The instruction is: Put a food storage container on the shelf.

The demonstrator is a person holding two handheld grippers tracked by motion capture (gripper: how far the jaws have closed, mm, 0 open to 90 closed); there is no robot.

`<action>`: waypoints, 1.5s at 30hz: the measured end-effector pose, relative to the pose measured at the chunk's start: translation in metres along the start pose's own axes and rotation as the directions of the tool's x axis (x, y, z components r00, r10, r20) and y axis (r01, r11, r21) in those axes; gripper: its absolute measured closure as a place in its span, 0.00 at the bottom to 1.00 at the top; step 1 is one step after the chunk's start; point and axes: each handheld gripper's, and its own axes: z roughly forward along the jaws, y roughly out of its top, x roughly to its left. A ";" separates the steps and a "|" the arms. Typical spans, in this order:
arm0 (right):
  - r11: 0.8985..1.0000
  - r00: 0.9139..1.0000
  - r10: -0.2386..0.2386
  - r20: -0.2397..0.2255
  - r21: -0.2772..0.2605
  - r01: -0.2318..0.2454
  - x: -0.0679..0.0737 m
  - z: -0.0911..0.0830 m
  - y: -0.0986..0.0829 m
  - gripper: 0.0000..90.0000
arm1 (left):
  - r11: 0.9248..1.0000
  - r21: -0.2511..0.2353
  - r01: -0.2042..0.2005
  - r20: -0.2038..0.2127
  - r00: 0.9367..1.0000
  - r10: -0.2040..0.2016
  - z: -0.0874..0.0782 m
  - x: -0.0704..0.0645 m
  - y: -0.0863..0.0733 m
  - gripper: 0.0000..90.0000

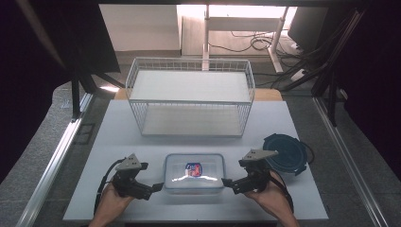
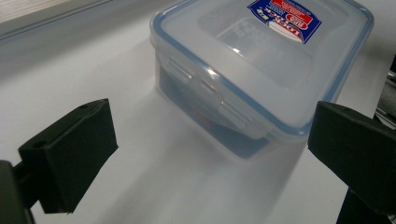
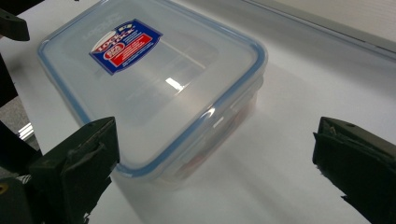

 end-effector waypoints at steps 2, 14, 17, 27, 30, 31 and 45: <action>1.000 1.000 0.002 -0.001 0.005 -0.002 0.000 0.001 0.003 0.01 | 1.000 0.006 -0.001 0.002 1.000 0.001 0.001 0.001 0.003 0.01; 0.993 0.995 0.044 -0.087 0.111 -0.034 0.000 0.039 0.021 0.02 | 0.995 0.047 0.089 0.151 0.984 -0.095 0.037 0.010 0.013 0.00; 0.989 0.986 0.094 -0.136 0.129 -0.077 -0.003 0.044 0.016 0.03 | 0.991 0.076 0.113 0.223 0.966 -0.127 0.042 0.012 0.010 0.00; 0.964 0.944 0.232 -0.236 0.187 -0.190 -0.010 0.041 0.006 0.18 | 0.963 0.124 0.240 0.316 0.910 -0.268 0.037 0.016 0.000 0.18; 0.967 0.944 0.231 -0.236 0.167 -0.195 -0.010 0.033 0.004 0.26 | 0.961 0.132 0.245 0.325 0.905 -0.275 0.031 0.013 -0.004 0.25; 0.966 0.944 0.232 -0.235 0.168 -0.195 -0.009 0.031 0.004 0.27 | 0.962 0.131 0.238 0.317 0.910 -0.268 0.029 0.011 -0.004 0.28; 0.959 0.929 0.283 -0.239 0.092 -0.268 -0.005 0.008 -0.007 0.55 | 0.926 0.063 0.373 0.339 0.865 -0.371 0.018 0.017 -0.007 0.55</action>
